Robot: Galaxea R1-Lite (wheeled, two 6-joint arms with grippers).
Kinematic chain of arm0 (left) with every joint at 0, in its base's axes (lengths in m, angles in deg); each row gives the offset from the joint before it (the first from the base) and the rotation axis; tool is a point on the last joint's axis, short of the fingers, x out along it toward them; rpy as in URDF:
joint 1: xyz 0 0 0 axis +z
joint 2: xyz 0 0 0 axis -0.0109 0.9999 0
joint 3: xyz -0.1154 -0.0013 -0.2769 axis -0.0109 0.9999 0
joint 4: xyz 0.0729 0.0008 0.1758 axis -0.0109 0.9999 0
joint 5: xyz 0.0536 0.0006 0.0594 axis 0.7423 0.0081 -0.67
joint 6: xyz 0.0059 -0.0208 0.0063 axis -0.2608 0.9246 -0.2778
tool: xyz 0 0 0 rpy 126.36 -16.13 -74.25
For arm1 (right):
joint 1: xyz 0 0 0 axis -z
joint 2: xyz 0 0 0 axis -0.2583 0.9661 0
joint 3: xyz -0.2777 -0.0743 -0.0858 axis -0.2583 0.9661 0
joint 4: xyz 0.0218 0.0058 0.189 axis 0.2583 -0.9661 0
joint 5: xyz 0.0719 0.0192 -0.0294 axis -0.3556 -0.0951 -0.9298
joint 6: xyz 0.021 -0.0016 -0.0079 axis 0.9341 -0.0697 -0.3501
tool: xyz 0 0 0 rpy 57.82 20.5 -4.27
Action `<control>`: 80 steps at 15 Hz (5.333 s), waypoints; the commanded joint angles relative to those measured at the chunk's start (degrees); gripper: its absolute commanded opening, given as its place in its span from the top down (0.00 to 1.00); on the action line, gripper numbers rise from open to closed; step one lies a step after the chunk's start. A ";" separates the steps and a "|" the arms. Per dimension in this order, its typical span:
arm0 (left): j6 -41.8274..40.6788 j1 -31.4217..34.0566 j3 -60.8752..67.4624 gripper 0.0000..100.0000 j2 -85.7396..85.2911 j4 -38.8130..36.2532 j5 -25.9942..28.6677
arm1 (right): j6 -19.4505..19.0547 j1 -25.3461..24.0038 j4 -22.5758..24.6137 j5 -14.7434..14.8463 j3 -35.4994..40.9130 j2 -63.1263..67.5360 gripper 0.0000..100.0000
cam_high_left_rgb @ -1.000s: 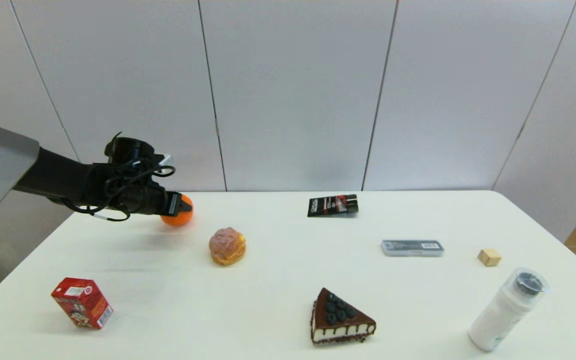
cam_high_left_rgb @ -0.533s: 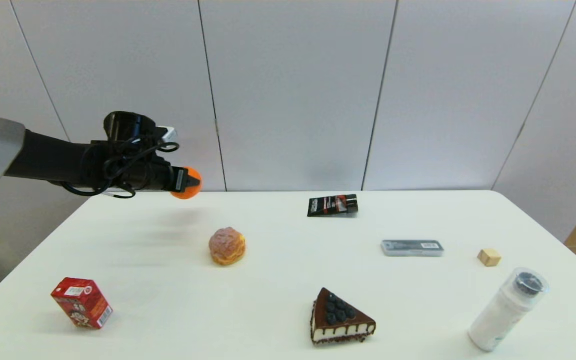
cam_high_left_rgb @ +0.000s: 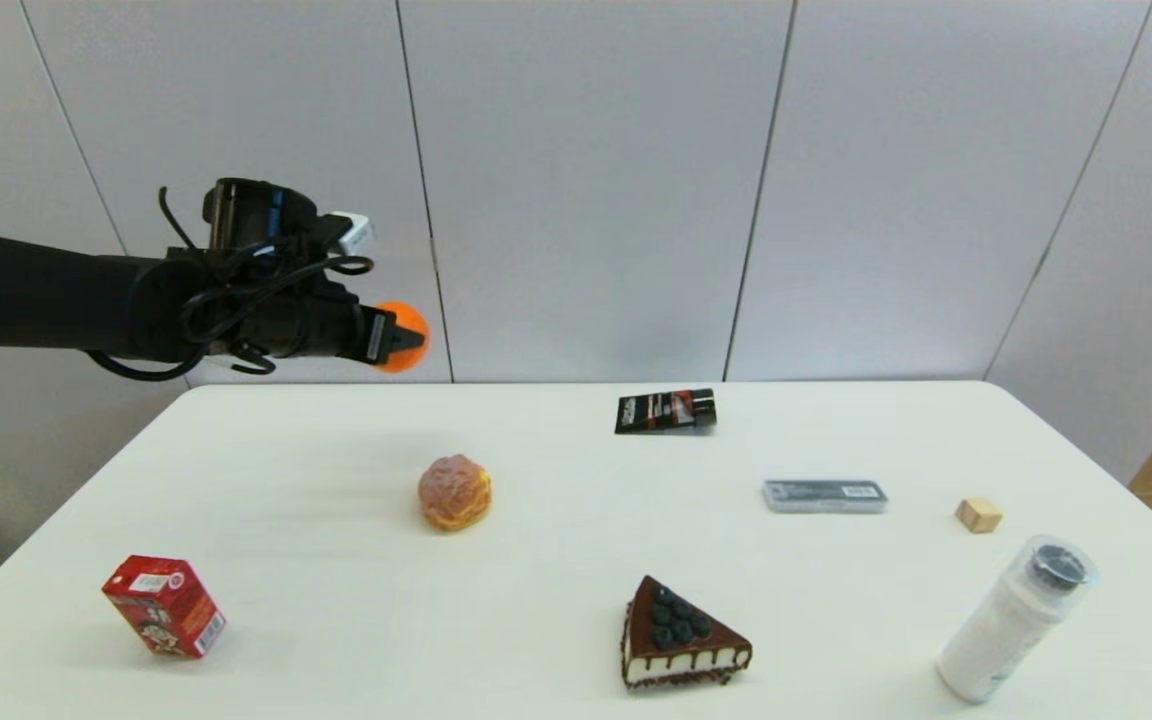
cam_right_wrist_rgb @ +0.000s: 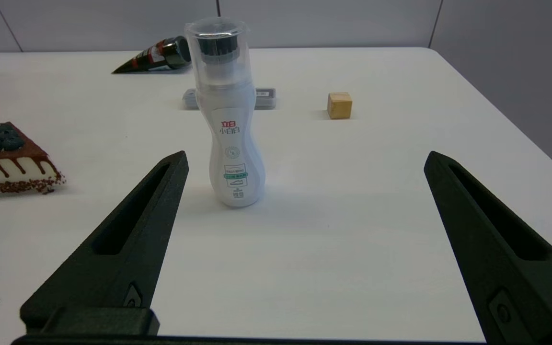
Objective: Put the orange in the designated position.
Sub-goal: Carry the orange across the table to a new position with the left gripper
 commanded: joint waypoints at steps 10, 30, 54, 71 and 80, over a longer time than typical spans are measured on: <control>-0.24 -7.62 20.85 1.00 -20.66 0.03 0.28 | -0.02 -0.01 0.01 0.02 -0.06 0.07 0.00; 0.91 -16.14 42.56 1.00 -33.58 0.03 0.72 | -0.02 -0.01 0.01 0.02 0.03 0.07 0.00; 3.89 -16.67 36.15 1.00 -15.47 -0.33 3.62 | -0.02 -0.01 0.01 0.02 -0.06 0.07 0.00; 3.81 -16.67 37.11 1.00 -14.33 -0.06 3.53 | -0.02 -0.01 0.01 0.02 -0.06 0.07 0.00; 3.81 -16.49 37.03 1.00 -14.51 -0.33 3.44 | -0.02 -0.01 0.01 0.02 -0.06 0.07 0.00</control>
